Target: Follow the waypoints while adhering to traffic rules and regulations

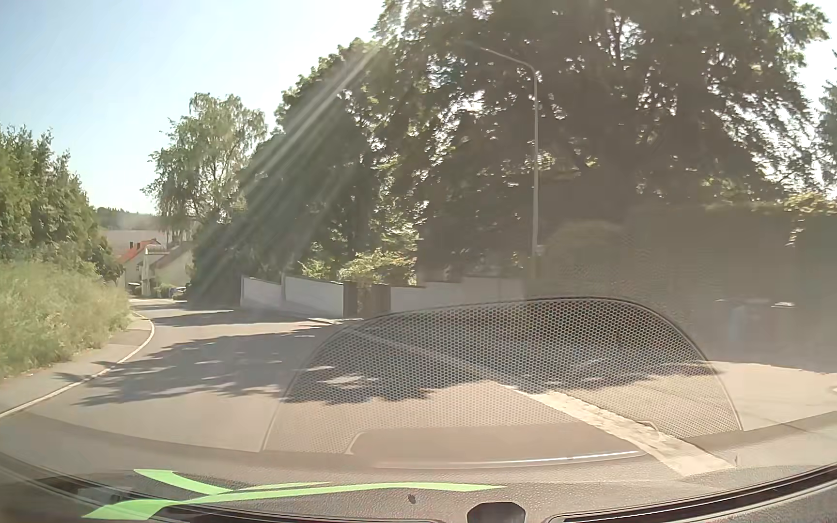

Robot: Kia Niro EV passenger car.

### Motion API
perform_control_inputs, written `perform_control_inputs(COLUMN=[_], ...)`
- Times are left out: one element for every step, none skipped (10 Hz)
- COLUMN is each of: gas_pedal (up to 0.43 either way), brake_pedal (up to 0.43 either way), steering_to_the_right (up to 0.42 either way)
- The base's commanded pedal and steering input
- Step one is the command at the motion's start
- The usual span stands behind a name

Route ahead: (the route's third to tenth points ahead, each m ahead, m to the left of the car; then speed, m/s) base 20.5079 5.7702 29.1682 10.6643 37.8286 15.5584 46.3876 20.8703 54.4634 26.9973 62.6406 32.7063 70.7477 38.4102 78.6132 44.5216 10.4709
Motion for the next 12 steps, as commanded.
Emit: perform_control_inputs(gas_pedal=[0.039, 0.047, 0.067, 0.067, 0.087, 0.087, 0.087, 0.087, 0.079, 0.079, 0.079, 0.079], brake_pedal=[0.0, 0.0, 0.0, 0.0, 0.0, 0.0, 0.0, 0.0, 0.0, 0.0, 0.0, 0.0], steering_to_the_right=[-0.117, -0.121, -0.122, -0.12, -0.116, -0.115, -0.115, -0.115, -0.113, -0.111, -0.108, -0.105])
